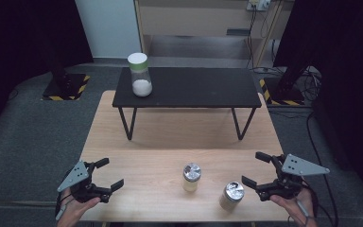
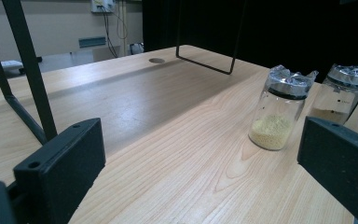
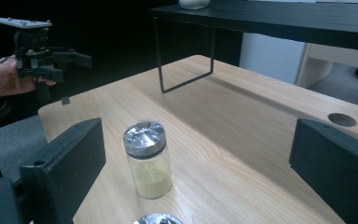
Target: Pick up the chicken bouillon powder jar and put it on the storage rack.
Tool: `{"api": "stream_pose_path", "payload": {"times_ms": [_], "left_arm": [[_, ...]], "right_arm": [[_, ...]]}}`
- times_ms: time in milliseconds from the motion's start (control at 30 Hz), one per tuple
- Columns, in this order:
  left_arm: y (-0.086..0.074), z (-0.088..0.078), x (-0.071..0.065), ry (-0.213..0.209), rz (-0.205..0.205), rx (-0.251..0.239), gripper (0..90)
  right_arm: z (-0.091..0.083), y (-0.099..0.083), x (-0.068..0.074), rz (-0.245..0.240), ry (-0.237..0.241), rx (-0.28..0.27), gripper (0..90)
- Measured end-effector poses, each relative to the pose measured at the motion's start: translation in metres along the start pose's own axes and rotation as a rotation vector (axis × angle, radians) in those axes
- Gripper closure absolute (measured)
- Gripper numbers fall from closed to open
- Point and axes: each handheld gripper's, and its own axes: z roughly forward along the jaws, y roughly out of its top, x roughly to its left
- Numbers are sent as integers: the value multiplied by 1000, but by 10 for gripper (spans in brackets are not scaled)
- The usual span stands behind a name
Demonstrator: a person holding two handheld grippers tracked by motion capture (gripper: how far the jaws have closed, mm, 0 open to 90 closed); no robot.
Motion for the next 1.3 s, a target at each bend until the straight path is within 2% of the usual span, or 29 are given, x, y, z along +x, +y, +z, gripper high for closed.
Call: {"api": "stream_pose_path", "payload": {"times_ms": [733,1300], "left_arm": [[1,1,0,-4,1,5,0],[1,1,0,-7,3,9,0]], "right_arm": [[40,29,-9,-57,79,65,45],[74,42,-15,-86,133,115,47]]}}
